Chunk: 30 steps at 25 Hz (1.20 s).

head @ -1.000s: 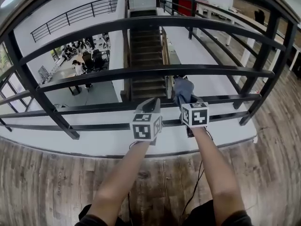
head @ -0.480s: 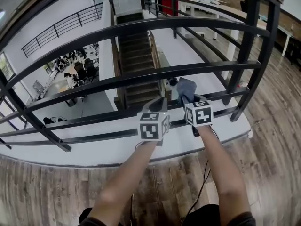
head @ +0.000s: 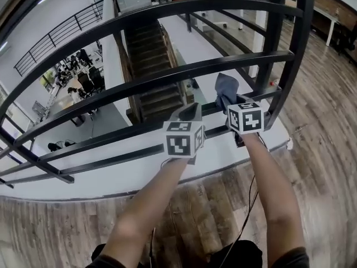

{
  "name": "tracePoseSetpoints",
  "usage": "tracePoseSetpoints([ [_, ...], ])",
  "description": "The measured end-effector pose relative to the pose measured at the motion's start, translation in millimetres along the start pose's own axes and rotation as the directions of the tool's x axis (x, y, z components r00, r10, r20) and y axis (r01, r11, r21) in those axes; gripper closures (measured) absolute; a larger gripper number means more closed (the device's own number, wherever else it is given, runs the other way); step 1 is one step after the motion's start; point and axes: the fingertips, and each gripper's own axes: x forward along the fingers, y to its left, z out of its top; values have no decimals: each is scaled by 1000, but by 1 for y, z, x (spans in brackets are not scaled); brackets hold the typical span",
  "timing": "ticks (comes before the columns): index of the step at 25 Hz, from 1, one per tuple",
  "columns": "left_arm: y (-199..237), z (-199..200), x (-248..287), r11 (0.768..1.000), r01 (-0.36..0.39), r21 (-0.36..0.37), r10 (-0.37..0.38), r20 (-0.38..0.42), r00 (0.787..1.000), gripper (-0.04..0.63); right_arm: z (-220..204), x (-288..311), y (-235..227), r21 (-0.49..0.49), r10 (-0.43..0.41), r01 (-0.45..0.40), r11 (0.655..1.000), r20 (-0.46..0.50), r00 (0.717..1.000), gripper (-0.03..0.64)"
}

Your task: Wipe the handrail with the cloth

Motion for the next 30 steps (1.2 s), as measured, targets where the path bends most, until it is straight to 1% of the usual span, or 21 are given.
tracePoseSetpoints([
  [2, -15, -3, 15, 1000, 8, 5, -8, -11, 1000, 593, -2, -2, -23, 12, -6, 6, 1000, 7, 1000, 529],
  [5, -37, -5, 37, 1000, 25, 2, -25, -21, 999, 594, -4, -4, -57, -3, -23, 23, 1000, 4, 1000, 529],
  [9, -68, -3, 60, 998, 55, 4, -55, -34, 998, 594, -7, -11, -107, 1, -67, 67, 998, -10, 998, 529],
  [12, -86, 0, 71, 997, 73, -2, -73, -36, 997, 594, -9, -15, -138, 1, -96, 96, 995, -18, 995, 529],
  [15, -96, 2, 77, 997, 75, -4, -75, -31, 997, 594, -10, -20, -163, 4, -114, 114, 993, -17, 993, 529],
  [18, -103, 3, 85, 997, 77, -3, -77, -25, 997, 594, -11, -24, -189, 7, -147, 148, 989, -11, 989, 529],
  [22, -105, 0, 92, 997, 74, -5, -74, -35, 997, 592, -13, -26, -216, -17, -202, 202, 979, -26, 979, 529],
  [25, -106, -2, 90, 997, 72, -11, -72, -40, 997, 593, -13, -29, -232, -11, -229, 228, 974, -34, 973, 529],
  [27, -103, -4, 86, 998, 63, -3, -63, -39, 997, 594, -16, -31, -239, 33, -248, 249, 968, -32, 968, 529],
  [29, -94, -3, 78, 999, 40, 27, -39, -28, 999, 593, -19, -34, -240, 106, -288, 288, 952, -8, 957, 529],
  [30, -88, -2, 73, 999, 28, 43, -27, -21, 999, 593, -19, -36, -238, 123, -314, 310, 943, 11, 949, 529],
])
